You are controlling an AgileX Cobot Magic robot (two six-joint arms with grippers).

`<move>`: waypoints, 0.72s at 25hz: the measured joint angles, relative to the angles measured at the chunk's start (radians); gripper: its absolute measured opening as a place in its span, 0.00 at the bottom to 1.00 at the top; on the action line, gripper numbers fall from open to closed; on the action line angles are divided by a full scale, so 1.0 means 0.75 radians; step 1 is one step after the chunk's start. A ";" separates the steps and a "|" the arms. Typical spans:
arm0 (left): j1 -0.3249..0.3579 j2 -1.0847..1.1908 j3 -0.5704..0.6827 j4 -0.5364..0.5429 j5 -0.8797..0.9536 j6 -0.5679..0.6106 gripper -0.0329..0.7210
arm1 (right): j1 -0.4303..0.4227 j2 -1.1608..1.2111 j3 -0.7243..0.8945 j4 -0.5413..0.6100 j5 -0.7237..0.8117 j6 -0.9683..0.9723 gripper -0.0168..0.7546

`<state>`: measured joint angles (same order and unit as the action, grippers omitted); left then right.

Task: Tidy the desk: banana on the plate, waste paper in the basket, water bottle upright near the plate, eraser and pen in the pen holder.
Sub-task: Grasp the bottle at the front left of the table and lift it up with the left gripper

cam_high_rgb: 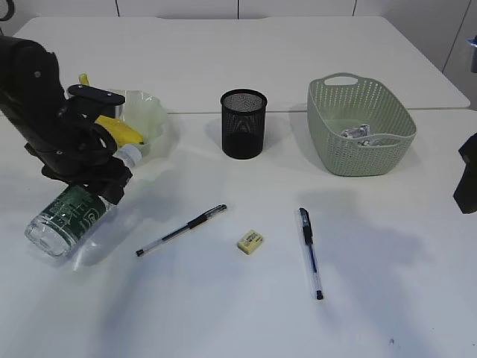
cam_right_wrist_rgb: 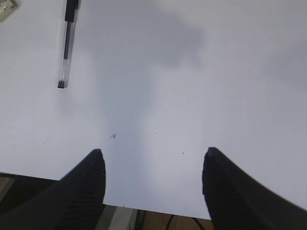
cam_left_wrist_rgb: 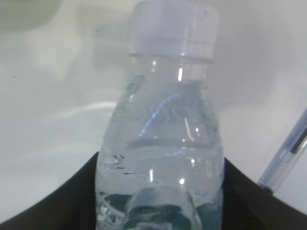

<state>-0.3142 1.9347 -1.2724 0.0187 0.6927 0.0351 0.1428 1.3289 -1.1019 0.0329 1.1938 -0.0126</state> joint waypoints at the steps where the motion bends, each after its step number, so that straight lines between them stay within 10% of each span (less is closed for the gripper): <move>1: 0.000 -0.040 0.048 0.000 -0.050 0.005 0.61 | 0.000 0.000 0.000 0.000 0.000 0.000 0.64; 18: 0.000 -0.587 0.944 -0.169 -1.128 -0.004 0.60 | 0.000 0.000 0.000 0.030 0.025 0.000 0.64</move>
<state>-0.3142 1.4947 -0.5642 -0.1081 -0.1535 0.0320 0.1428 1.3289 -1.1019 0.0556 1.2129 -0.0126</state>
